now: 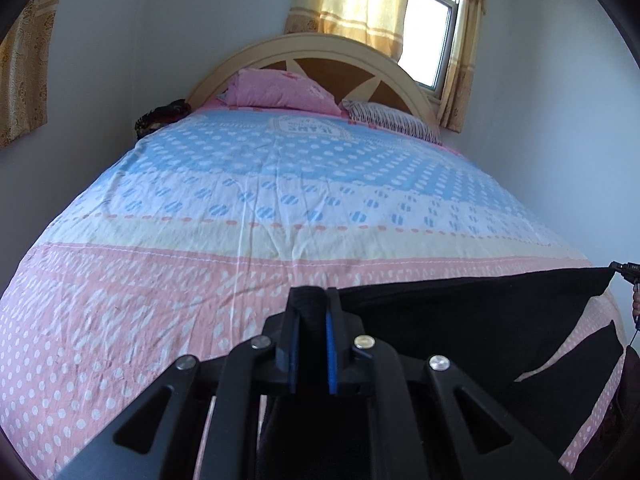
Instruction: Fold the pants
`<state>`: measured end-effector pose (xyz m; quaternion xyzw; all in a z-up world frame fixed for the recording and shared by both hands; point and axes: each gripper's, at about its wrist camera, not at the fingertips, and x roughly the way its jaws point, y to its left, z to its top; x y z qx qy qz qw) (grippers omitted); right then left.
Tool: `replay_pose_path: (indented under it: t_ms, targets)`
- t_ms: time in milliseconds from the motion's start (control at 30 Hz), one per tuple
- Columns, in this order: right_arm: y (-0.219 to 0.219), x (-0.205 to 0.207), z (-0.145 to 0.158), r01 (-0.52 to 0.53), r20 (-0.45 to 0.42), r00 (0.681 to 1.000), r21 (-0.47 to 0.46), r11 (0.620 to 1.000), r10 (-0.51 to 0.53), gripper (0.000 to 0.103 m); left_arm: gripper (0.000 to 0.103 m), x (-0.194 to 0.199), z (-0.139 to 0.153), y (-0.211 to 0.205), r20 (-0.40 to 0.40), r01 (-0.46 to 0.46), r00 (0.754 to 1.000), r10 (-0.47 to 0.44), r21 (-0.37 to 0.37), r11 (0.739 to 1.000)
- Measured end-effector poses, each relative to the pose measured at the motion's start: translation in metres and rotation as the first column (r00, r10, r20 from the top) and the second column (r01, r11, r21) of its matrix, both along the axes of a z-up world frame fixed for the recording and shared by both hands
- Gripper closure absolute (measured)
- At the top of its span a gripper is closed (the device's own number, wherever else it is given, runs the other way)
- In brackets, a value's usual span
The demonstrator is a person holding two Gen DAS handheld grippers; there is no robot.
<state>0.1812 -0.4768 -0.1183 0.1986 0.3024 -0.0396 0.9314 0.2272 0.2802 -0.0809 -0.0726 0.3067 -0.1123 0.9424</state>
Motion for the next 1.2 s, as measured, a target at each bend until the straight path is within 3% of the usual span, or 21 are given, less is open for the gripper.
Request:
replay_pose_path:
  t_ms: [200,467,667,767,833,867,933,1067,1200]
  targets:
    - [-0.005,-0.062,-0.007,0.027,0.032,0.999,0.026,0.999,-0.027,0.095,0.092,-0.036,0.0,0.015,0.059,0.028,0.998,-0.023,-0.08,0.996]
    - [-0.017,-0.117,-0.052,0.066,-0.016,0.998,0.079,0.995,-0.065,0.096,0.092,-0.082,-0.016,0.02,0.092,0.059,0.995,-0.046,-0.146,0.987]
    - [-0.019,-0.134,-0.086,0.082,-0.103,0.992,0.072,0.994,-0.074,0.098,0.092,-0.102,-0.038,0.013,0.053,0.066,0.997,-0.062,-0.074,0.995]
    - [-0.024,-0.147,-0.083,0.151,-0.097,0.984,0.043,0.988,-0.147,0.097,0.092,-0.107,-0.048,0.007,0.041,0.066,0.997,-0.066,0.007,0.998]
    - [-0.018,-0.154,-0.069,0.173,-0.083,0.981,-0.014,0.985,-0.173,0.084,0.092,-0.11,-0.051,0.002,0.042,0.07,0.997,-0.072,0.047,0.996]
    - [-0.01,-0.158,-0.058,0.163,-0.064,0.984,-0.055,0.985,-0.167,0.065,0.092,-0.111,-0.051,0.001,0.044,0.071,0.996,-0.074,0.061,0.996]
    - [0.016,-0.16,-0.036,0.099,-0.021,0.994,-0.142,0.985,-0.103,0.057,0.092,-0.112,-0.051,-0.001,0.052,0.071,0.996,-0.075,0.075,0.995]
    - [0.101,-0.141,-0.012,-0.103,-0.012,0.995,-0.304,0.947,0.104,0.057,0.092,-0.113,-0.051,-0.003,0.058,0.071,0.995,-0.077,0.1,0.992]
    - [0.201,-0.106,-0.027,-0.364,-0.127,0.931,-0.377,0.851,0.342,0.057,0.092,-0.114,-0.052,-0.003,0.058,0.07,0.995,-0.075,0.093,0.993]
